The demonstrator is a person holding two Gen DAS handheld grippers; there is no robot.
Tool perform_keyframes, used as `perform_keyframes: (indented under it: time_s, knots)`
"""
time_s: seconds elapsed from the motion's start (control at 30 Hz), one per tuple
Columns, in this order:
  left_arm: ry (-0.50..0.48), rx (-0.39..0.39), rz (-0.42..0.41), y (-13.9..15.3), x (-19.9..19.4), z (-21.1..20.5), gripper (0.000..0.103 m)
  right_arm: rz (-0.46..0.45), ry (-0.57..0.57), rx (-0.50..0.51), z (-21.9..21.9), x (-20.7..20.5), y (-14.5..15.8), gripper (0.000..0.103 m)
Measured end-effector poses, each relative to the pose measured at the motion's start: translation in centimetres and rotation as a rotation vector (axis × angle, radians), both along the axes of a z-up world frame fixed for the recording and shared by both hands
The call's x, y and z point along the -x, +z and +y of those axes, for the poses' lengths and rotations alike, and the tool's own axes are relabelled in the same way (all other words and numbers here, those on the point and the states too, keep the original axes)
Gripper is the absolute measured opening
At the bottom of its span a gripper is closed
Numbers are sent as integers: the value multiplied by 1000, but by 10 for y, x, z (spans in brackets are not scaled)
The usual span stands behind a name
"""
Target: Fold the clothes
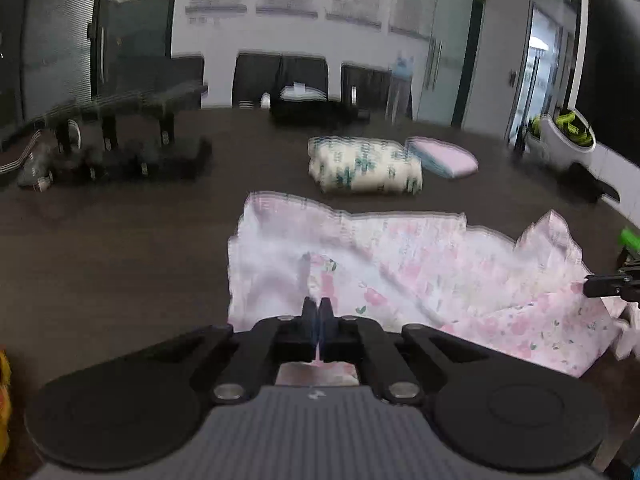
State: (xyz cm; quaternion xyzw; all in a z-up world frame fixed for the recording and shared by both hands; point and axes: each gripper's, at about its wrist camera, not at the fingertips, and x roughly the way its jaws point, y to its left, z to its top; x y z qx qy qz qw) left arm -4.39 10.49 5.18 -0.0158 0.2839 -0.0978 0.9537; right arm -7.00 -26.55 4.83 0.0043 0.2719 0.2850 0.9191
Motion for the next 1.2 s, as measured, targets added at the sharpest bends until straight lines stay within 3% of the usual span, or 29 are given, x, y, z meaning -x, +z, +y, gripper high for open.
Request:
perform_keyframes:
  time_s: [0.07,0.2,0.27,0.33,0.43,0.47,0.5,0.57,0.6,0.7,0.77,0.9,1.03,1.2]
  knots:
    - [17,-34,-11,1,-8,-4,2,-19,-19,26,8,-9,5,0]
    - [50,-143,54,-23,-27,-13,3,19,-91,213,36,-33,-11,3]
    - [53,-170,46,-29,-20,-15,8,29,-110,205,35,-31,-13,9]
    - [27,-166,-25,-20,3,-15,21,4,-112,168,25,-17,-7,9]
    - [-12,-159,-132,-6,38,-16,25,-53,-84,95,9,15,8,11]
    - [-40,-151,-162,-3,48,-18,25,-41,-54,79,13,21,7,11]
    - [-139,-122,-154,-7,54,-33,26,-30,-23,64,17,27,6,11]
    - [-294,-152,-91,-21,53,-64,25,3,26,72,37,33,-4,10]
    - [-318,-206,-79,-30,53,-79,25,18,42,91,49,33,-11,10]
    - [-258,-304,-20,-51,46,-87,25,41,-8,163,58,29,-28,7]
    - [-227,-284,-17,-53,47,-75,25,59,-92,188,48,27,-36,7]
    - [-171,-246,6,-51,48,-53,29,95,-282,121,-1,29,-34,11]
    - [-106,-203,-4,-46,47,-39,45,76,-295,93,-13,42,-31,12]
    - [-16,-189,-22,-40,45,-30,50,22,-184,98,1,52,-26,23]
